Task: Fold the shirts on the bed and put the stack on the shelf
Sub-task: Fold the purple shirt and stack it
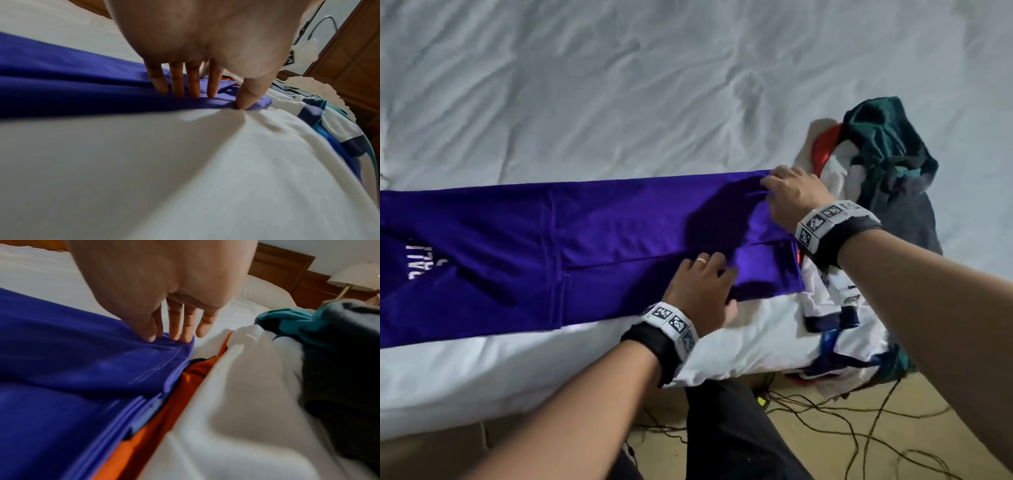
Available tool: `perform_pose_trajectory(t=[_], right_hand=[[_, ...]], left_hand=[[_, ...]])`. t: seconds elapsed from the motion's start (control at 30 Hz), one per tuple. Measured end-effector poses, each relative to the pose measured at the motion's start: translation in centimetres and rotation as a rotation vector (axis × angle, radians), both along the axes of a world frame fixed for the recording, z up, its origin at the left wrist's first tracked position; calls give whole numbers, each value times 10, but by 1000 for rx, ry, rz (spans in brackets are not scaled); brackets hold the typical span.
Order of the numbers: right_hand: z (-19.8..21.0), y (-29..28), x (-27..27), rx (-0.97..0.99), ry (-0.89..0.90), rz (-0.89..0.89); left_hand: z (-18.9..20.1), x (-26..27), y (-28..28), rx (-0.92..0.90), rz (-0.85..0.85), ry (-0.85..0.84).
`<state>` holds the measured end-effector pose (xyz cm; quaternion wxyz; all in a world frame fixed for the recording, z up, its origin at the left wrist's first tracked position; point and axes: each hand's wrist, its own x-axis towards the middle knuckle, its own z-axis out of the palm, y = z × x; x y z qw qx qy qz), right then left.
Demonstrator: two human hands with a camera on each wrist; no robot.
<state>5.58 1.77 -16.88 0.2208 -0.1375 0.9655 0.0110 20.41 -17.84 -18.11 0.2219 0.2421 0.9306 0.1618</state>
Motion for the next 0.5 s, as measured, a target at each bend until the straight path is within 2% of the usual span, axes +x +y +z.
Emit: perform_pose_trajectory(t=[0.13,0.3,0.4,0.5], right_hand=[[-9,9,-22,-26,-21,60],[-15,11,-37,49,-12,144],[-12,11,-45,92,-19,136],[-4,10,-51,68,-119,84]], left_hand=[[-6,-5,47,-29,-26,23],[-8,-9,84,12,24,28],[-9,-8,97,-2,-6,82],[-5,-5,101,22,2,94]])
